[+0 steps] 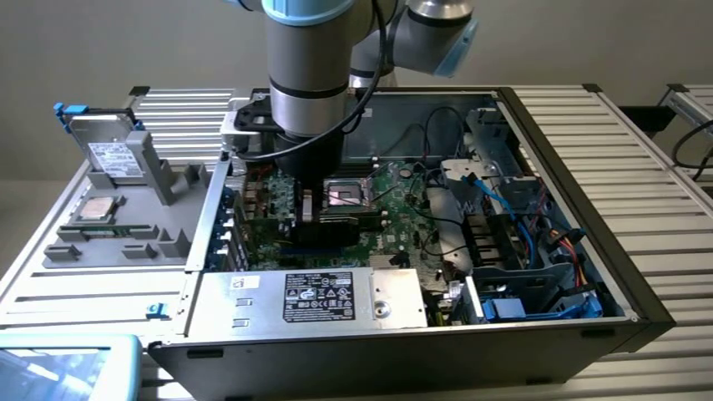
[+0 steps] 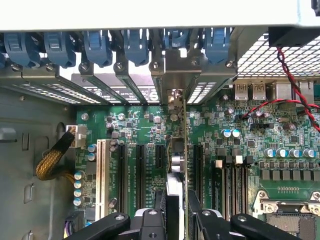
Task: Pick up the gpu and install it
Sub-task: 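Insert the gpu into the slot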
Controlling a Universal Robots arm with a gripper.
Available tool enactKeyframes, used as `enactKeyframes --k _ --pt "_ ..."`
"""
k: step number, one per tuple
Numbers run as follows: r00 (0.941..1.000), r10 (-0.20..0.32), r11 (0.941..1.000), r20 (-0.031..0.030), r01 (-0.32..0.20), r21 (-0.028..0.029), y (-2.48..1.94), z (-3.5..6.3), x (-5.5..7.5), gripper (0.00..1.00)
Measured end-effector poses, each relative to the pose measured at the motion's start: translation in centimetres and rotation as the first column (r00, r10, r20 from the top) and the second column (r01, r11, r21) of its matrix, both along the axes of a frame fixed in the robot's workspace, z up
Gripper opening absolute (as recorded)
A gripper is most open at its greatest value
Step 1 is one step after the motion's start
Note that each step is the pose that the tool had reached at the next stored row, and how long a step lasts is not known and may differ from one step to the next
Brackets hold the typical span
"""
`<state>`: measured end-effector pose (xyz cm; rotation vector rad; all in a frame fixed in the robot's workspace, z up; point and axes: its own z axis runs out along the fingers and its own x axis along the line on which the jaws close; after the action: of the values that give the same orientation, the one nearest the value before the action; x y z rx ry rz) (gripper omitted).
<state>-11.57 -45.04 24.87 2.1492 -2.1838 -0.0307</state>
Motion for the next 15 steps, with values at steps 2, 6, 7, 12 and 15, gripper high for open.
enactKeyframes --k 2,6,7,12,15 --pt "1.0000 0.000 1.0000 0.0009 0.000 -0.0021 0.01 -0.05 -0.03 0.28" --pt "1.0000 0.000 1.0000 0.0018 0.000 -0.0034 0.02 -0.05 -0.04 0.28" --pt "1.0000 0.000 1.0000 0.0019 0.000 -0.0034 0.02 -0.05 -0.04 0.28" --pt "1.0000 0.000 1.0000 0.0020 0.000 -0.0033 0.03 -0.05 -0.04 0.28" --pt "1.0000 0.000 1.0000 0.0023 0.000 -0.0033 0.03 -0.05 -0.03 0.28"
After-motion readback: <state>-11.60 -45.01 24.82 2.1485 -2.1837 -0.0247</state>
